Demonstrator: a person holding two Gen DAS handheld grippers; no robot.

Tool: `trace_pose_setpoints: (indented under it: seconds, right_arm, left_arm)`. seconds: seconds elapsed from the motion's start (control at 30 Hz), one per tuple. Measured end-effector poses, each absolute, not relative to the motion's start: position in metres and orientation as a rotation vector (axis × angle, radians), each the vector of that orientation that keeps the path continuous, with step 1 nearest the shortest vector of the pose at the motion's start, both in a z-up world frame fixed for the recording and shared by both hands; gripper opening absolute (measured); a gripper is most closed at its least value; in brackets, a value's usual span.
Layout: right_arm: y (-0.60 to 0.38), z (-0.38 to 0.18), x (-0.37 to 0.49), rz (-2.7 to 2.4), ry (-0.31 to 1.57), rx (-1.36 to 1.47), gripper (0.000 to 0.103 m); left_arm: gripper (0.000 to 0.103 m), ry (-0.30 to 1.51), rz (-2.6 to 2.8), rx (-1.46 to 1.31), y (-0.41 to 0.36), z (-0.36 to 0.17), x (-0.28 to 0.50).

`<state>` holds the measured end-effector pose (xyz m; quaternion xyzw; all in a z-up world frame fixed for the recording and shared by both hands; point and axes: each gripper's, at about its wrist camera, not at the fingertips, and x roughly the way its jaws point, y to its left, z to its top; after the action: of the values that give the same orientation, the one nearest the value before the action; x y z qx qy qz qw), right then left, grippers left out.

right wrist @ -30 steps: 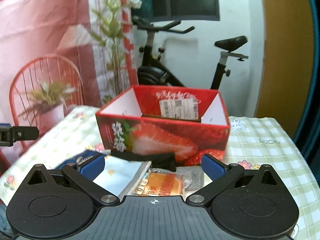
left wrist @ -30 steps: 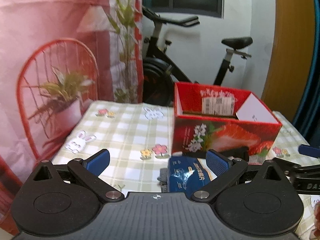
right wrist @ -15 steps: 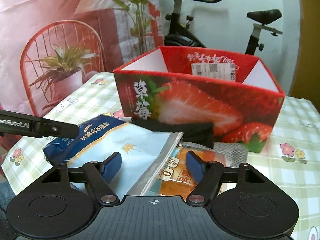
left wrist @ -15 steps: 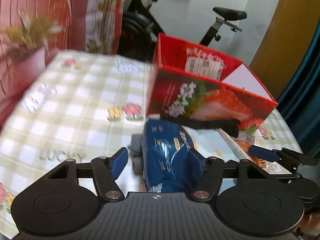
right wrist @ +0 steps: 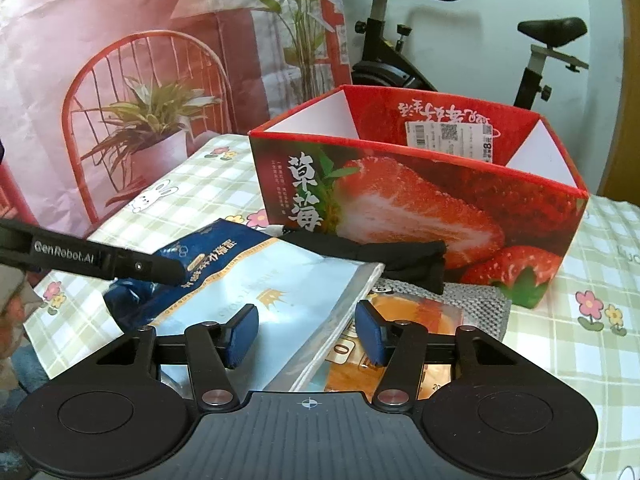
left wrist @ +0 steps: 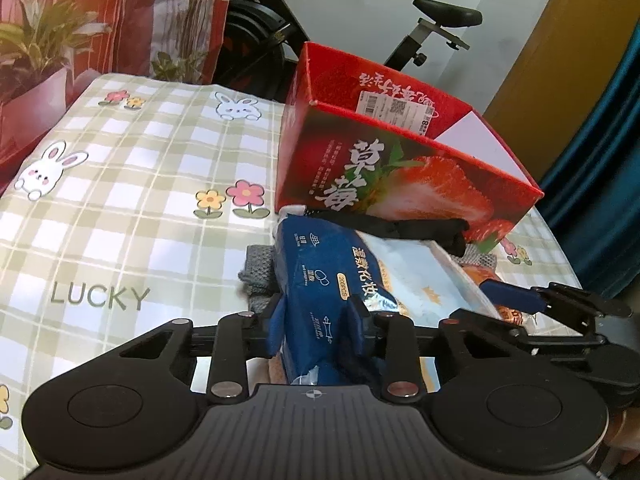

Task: Organize soft objects
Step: 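Close the right tool on the white-and-blue bag while the left tool holds the blue bag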

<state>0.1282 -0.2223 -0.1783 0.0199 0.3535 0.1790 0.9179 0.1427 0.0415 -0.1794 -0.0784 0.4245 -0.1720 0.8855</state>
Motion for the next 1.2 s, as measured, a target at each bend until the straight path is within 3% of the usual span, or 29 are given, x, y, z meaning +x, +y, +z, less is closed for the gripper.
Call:
trace_pose_setpoints:
  seconds: [1.03, 1.2]
  right_arm:
    - [-0.21, -0.17, 0.118, 0.358, 0.759, 0.064, 0.051]
    - [-0.201, -0.168, 0.123, 0.382, 0.759, 0.048, 0.046]
  left_arm:
    - [0.036, 0.84, -0.342, -0.336, 0.067, -0.215, 0.121]
    - [0.036, 0.838, -0.353, -0.362, 0.07, -0.215, 0.119]
